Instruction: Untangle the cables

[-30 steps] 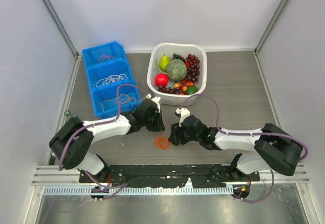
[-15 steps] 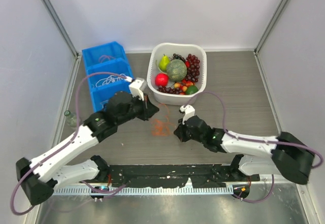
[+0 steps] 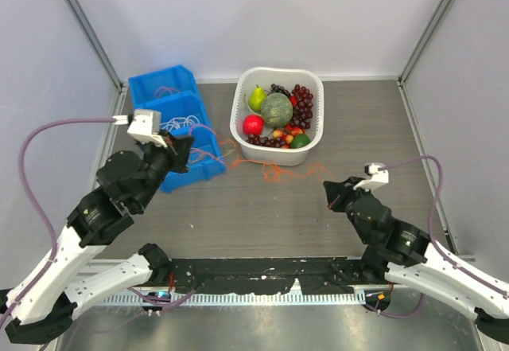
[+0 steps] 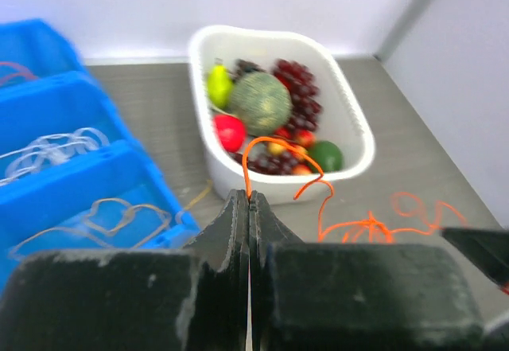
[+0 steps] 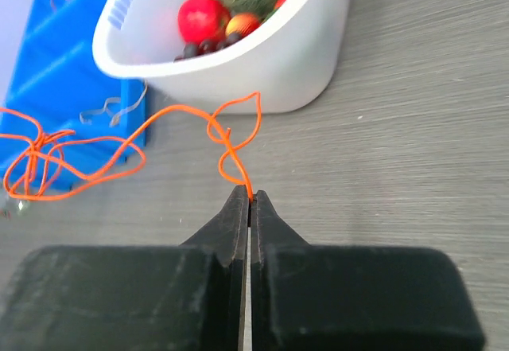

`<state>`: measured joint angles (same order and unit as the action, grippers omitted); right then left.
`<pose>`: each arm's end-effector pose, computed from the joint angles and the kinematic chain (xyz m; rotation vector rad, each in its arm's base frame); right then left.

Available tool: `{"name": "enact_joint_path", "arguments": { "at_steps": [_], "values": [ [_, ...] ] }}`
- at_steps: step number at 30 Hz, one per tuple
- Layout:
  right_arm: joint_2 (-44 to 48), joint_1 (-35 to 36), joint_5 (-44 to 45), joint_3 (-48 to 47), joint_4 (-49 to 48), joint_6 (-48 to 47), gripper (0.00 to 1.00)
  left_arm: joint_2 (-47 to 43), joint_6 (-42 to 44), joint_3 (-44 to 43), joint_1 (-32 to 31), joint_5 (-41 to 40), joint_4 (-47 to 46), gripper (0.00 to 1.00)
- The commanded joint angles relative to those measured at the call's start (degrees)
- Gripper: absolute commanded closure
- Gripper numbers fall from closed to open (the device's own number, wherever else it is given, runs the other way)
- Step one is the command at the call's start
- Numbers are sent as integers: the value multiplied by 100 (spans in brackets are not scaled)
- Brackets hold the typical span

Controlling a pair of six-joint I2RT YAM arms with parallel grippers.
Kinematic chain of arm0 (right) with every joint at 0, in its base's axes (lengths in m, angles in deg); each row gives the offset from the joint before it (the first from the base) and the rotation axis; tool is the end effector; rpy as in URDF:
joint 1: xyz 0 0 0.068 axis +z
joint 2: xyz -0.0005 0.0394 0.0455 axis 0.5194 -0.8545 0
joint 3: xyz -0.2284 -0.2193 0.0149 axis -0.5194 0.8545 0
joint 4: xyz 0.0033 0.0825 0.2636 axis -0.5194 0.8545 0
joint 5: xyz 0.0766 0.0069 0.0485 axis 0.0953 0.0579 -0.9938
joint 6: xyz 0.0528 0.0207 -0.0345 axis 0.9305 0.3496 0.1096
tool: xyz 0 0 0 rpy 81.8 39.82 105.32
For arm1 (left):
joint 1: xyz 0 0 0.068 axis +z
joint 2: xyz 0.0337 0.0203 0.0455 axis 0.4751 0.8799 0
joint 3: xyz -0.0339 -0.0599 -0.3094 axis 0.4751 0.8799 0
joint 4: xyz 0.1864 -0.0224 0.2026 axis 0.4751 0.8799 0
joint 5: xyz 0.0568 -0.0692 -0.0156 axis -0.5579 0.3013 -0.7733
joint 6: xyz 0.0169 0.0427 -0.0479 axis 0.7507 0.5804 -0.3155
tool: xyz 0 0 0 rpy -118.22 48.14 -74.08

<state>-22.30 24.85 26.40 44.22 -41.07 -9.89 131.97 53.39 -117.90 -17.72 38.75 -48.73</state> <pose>0.0872 0.0732 0.2698 0.1552 1.8628 0.5434 0.1054 -0.0818 0.4654 0.0880 1.6763 -0.5728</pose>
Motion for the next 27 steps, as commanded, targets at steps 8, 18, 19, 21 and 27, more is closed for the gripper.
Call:
{"name": "enact_joint_path", "arguments": {
  "at_steps": [8, 18, 19, 21, 27],
  "values": [
    [1609, 29, 2271, -844, 1894, 1146, 99, -1145, 441, -185, -15, -3026, 185, 100],
    [1013, 20, 3775, -1722, 4075, 2740, 99, -1357, 458, -457, -23, -2850, 228, 100],
    [794, 20, 4011, -1881, 4527, 3338, 99, -1330, 537, -509, -23, -3043, 246, 100],
    [635, 20, 4293, -2224, 5916, 4852, 99, -1356, 634, -624, -15, -3656, 290, 100],
    [1380, 29, 4707, -2515, 5657, 4208, 99, -1918, 1327, -536, -15, -4292, -421, 100]
  ]
}}
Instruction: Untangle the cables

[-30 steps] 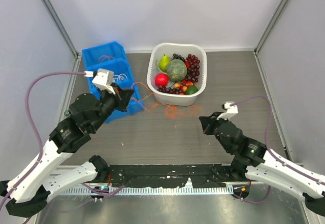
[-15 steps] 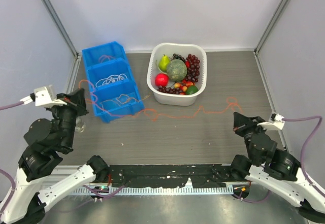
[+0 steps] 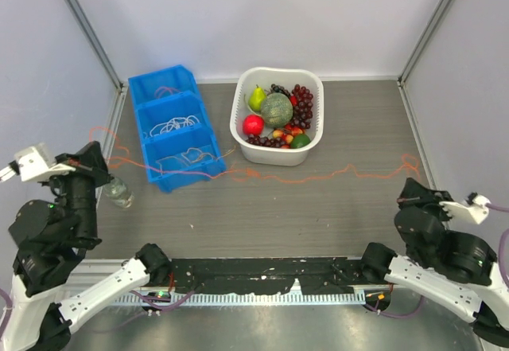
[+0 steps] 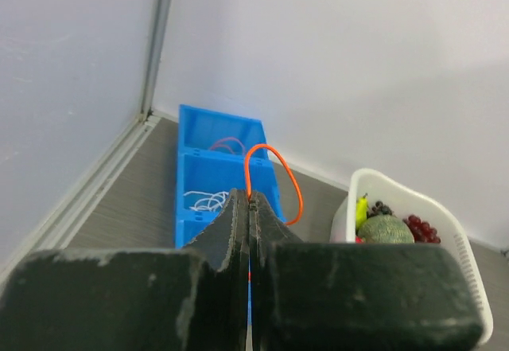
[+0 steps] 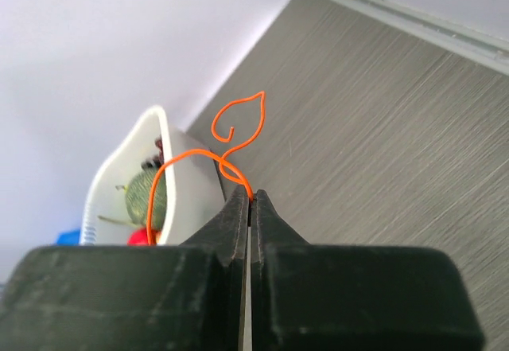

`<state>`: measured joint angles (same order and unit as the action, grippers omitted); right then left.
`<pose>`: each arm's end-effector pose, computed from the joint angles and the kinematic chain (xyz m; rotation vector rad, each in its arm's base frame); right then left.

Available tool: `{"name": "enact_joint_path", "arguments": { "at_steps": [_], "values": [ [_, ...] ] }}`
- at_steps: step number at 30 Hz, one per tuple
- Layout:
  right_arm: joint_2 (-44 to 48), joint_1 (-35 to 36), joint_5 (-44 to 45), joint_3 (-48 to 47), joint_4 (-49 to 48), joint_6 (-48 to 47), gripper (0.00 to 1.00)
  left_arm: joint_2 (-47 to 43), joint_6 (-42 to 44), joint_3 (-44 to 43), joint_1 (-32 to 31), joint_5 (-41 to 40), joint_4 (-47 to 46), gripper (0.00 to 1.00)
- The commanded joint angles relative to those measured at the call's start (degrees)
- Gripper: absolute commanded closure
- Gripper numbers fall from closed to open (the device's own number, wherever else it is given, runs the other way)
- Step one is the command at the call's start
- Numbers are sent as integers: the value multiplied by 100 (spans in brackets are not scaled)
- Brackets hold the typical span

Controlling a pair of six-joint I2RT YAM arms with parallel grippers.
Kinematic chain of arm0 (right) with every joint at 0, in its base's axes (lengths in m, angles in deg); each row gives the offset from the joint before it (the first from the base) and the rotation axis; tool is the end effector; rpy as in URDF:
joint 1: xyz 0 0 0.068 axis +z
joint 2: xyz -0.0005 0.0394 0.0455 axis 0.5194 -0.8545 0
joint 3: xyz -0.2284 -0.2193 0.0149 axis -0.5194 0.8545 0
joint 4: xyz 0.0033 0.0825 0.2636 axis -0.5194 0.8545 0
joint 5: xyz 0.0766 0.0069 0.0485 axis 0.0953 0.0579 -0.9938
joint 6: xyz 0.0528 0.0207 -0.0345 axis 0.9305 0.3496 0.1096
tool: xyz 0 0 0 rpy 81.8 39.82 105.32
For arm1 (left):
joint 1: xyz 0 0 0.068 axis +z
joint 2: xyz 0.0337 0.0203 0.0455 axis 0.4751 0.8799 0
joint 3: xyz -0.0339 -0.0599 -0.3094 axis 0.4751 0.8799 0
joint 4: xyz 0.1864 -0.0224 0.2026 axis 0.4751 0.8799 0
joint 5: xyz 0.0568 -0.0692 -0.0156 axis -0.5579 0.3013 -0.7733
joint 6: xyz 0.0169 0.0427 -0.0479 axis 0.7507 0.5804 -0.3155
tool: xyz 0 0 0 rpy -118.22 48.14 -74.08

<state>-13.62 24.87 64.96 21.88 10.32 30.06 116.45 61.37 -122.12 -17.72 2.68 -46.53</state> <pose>0.0315 -0.0444 0.3335 0.9045 1.4803 0.2267 0.0299 0.0328 0.4941 -0.4402 1.3847 -0.1597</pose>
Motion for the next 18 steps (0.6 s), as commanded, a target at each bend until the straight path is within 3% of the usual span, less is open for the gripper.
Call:
{"name": "enact_joint_path", "arguments": {
  "at_steps": [1, 4, 11, 18],
  "values": [
    [713, 26, 887, -281, 352, 123, 99, -411, 565, -140, -15, -799, -669, 100],
    [996, 26, 905, -159, -279, -649, 99, -472, 566, -158, -23, -705, -687, 100],
    [681, 61, 669, -36, -720, -1019, 99, -271, 382, -272, -15, -380, -669, 100],
    [-1047, 141, -394, 729, -2037, -1820, 99, 440, -505, -430, -15, 841, -301, 100]
  ]
}}
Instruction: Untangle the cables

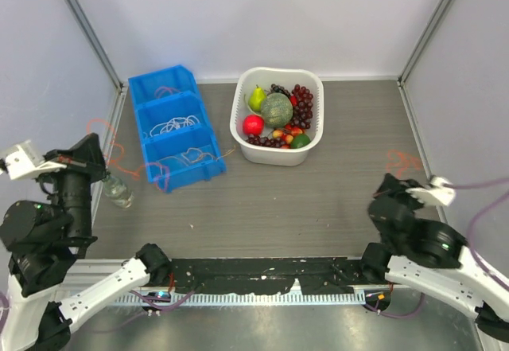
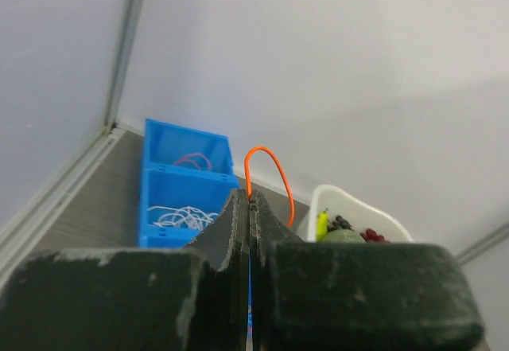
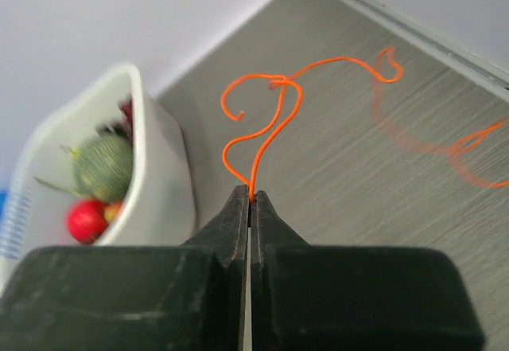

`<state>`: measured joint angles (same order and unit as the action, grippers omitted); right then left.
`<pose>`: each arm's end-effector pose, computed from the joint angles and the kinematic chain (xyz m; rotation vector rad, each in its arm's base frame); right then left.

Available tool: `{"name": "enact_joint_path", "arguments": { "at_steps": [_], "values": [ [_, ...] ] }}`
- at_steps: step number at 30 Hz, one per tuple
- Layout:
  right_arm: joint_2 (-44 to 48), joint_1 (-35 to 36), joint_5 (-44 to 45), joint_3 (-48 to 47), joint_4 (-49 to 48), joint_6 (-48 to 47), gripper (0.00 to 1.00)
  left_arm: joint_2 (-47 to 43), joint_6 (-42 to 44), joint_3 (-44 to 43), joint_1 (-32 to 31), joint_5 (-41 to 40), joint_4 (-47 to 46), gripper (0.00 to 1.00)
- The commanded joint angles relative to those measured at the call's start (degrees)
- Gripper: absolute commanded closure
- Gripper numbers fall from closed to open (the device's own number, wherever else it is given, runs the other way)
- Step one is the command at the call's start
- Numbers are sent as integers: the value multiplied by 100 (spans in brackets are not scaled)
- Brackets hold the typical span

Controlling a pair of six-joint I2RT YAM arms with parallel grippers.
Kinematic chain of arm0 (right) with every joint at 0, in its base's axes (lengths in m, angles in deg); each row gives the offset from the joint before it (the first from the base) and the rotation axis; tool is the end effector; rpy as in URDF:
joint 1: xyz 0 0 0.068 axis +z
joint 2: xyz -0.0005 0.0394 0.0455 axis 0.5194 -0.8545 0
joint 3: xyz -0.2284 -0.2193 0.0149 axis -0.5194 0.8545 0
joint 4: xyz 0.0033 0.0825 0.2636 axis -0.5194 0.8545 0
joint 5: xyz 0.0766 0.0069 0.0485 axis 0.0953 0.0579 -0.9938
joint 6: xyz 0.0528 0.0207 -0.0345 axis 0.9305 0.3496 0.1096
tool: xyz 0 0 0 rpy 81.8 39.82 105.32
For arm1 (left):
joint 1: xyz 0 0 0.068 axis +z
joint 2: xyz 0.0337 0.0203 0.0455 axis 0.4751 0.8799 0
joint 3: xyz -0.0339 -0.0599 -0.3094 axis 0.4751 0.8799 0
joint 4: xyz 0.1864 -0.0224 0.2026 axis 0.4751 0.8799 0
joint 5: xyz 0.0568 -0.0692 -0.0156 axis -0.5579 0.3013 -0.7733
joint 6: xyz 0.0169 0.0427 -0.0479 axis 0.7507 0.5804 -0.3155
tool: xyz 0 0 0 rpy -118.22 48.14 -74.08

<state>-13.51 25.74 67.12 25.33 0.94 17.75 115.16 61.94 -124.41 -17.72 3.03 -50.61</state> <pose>0.0403 -0.0322 0.3300 0.7982 1.4894 0.1438 0.0154 0.0476 0.5102 -0.4951 1.2920 -0.2405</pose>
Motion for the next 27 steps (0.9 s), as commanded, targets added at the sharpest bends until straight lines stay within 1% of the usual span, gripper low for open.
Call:
{"name": "enact_joint_path", "arguments": {
  "at_steps": [1, 2, 3, 4, 5, 6, 7, 8, 10, 12, 13, 14, 15, 16, 17, 18, 19, 20, 21, 22, 23, 24, 27],
  "values": [
    [-1254, 45, -691, 445, -1215, -642, 99, 701, -685, -262, -15, 999, 170, 100],
    [-1699, 36, -857, 445, -1295, -651, 99, 842, -756, -306, -23, 1184, 214, 100],
    [-1895, 36, -920, 393, -1313, -643, 99, 973, -878, -350, -15, 1395, 258, 100],
    [-2297, 36, -1051, 358, -1339, -643, 97, 1105, -967, -403, -15, 1553, 284, 100],
    [-2493, 27, -1130, 297, -1348, -730, 95, 1220, -1072, -421, -15, 1816, 293, 100],
    [-2791, 18, -1262, 253, -1366, -774, 83, 1334, -1169, -456, -15, 2001, 302, 100],
    [-2881, -25, -1350, 191, -1357, -914, 69, 1483, -1257, -465, -15, 2151, 293, 100],
    [-3012, -35, -1490, 165, -1357, -985, 40, 1572, -1345, -465, -15, 2309, 276, 100],
    [-3057, -43, -1692, 59, -1287, -1187, 20, 1730, -1468, -465, -15, 2617, 215, 100],
    [-2970, -43, -2061, -73, -1435, -1816, 19, 1862, -1574, -465, -15, 2881, 162, 100],
    [-2917, -43, -2472, -151, -1680, -2108, 19, 1915, -1644, -448, -15, 2995, 127, 100],
    [-2899, -52, -2702, -204, -1865, -2589, 19, 1985, -1670, -430, -15, 3162, 83, 100],
    [-2890, -43, -3426, -240, -2276, -2959, 20, 2029, -1688, -412, -15, 3216, 39, 100],
    [-2899, -52, -3799, -292, -2463, -3537, 20, 2090, -1723, -403, -15, 3329, 4, 100],
    [-2934, -43, -4664, -310, -2891, -3726, 21, 2117, -1749, -403, -15, 3391, -14, 100],
    [-3004, -43, -5195, -293, -3339, -4067, 21, 2161, -1776, -395, -15, 3470, -40, 100],
    [-3092, -43, -6097, -301, -3639, -4183, 21, 2187, -1794, -395, -15, 3532, -84, 100],
    [-3266, -43, -6628, -336, -4173, -4341, 22, 2214, -1820, -386, -15, 3567, -93, 100],
    [-3373, -43, -7346, -337, -4439, -4360, 24, 2231, -1855, -386, -15, 3620, -119, 100],
    [-3565, -43, -7684, -250, -5190, -4326, 24, 2240, -1899, -368, -15, 3664, -146, 100],
    [-3654, -43, -8236, -214, -5468, -4238, 24, 2249, -1943, -368, -15, 3699, -172, 100],
    [-3890, -43, -8546, -266, -5914, -4220, 25, 2258, -1995, -351, -15, 3717, -216, 100],
    [-4296, -52, -8681, -459, -6338, -4106, 27, 2284, -2154, -351, -15, 3875, -278, 100]
  ]
}}
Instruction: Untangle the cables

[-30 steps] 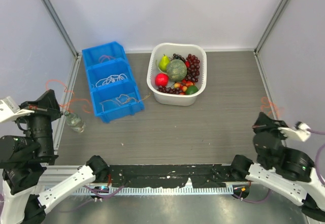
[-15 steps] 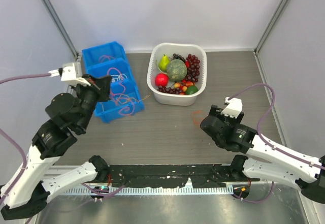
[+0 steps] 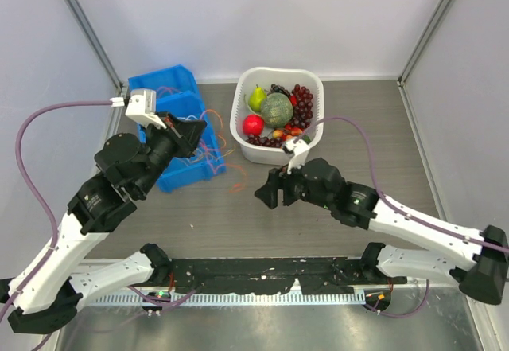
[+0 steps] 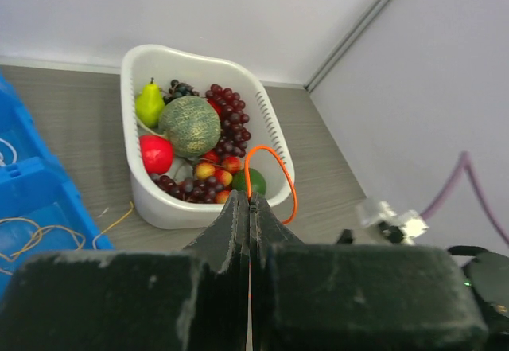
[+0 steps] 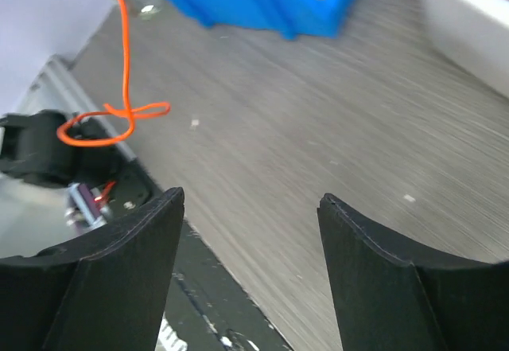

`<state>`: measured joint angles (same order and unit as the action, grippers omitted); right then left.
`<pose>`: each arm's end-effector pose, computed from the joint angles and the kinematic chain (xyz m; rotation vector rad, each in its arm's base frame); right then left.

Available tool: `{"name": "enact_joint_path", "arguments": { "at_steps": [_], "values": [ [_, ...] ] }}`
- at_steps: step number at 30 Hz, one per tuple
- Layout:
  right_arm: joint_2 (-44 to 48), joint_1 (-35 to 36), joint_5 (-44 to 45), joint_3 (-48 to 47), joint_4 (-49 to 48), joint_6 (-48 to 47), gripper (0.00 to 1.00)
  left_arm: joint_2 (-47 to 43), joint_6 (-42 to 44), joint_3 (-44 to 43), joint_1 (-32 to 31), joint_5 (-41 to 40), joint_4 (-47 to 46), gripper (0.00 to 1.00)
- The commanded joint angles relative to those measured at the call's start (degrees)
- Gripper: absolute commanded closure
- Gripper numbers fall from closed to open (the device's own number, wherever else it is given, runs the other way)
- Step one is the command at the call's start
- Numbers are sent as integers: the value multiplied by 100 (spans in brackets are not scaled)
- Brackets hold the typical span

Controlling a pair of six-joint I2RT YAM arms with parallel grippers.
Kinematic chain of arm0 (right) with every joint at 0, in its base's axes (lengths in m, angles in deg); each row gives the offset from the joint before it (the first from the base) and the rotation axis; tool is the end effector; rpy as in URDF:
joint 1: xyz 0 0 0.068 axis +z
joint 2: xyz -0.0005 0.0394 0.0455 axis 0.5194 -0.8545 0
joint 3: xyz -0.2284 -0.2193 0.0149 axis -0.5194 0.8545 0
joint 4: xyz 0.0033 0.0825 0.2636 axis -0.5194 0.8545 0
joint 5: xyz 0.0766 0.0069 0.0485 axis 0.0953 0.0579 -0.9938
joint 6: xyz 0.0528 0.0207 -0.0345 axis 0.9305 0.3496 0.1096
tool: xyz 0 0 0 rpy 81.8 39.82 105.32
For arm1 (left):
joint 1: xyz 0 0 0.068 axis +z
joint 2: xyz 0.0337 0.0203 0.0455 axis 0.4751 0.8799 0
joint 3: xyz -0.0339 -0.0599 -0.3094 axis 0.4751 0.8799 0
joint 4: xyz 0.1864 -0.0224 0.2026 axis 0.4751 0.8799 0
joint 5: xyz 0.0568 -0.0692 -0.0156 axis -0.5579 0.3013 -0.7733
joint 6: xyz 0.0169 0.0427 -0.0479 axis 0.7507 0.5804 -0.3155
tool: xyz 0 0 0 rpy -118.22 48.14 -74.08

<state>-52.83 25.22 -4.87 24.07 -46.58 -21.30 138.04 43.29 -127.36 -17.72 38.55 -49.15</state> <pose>0.1300 0.1870 0.3328 -0.4581 2.0362 0.8290 0.1153 -0.0919 0.5093 -0.0801 1.6330 -0.7389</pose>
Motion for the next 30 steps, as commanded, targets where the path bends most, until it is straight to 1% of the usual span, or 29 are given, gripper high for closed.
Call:
{"name": "enact_joint_path", "arguments": {
  "at_steps": [1, 5, 10, 12, 14, 16, 18, 21, 23, 26, 30],
  "values": [
    [-478, 0, -1629, -394, -1780, -156, 27, 22, -324, -64, -15, 402, -459, 100],
    [-751, -8, -2122, -307, -2571, 432, 28, 110, -395, -108, -15, 596, -477, 100],
    [-664, 0, -1983, -245, -2854, 863, 29, 119, -430, -29, -15, 640, -600, 100],
    [-541, 0, -1615, -263, -2784, 995, 28, 119, -465, 6, -15, 701, -696, 100],
    [-558, -35, -1088, -393, -2495, 1153, 28, 145, -500, 23, -15, 754, -776, 100],
    [-549, -70, -595, -517, -1969, 1303, 28, 180, -518, 24, -15, 781, -820, 100],
    [-540, -140, -59, -509, -1757, 1513, 30, 207, -553, 23, -15, 807, -855, 100],
    [-505, -237, 144, -430, -1712, 1768, 34, 251, -571, 15, -15, 851, -899, 100],
    [-514, -324, 101, -342, -1773, 1874, 36, 277, -580, 15, -23, 877, -925, 100],
    [-663, -413, -223, -307, -1983, 1988, 42, 286, -615, 32, -15, 930, -987, 100],
    [-839, -413, -488, -245, -2353, 2015, 44, 295, -615, 41, -23, 930, -996, 100]
  ]
}}
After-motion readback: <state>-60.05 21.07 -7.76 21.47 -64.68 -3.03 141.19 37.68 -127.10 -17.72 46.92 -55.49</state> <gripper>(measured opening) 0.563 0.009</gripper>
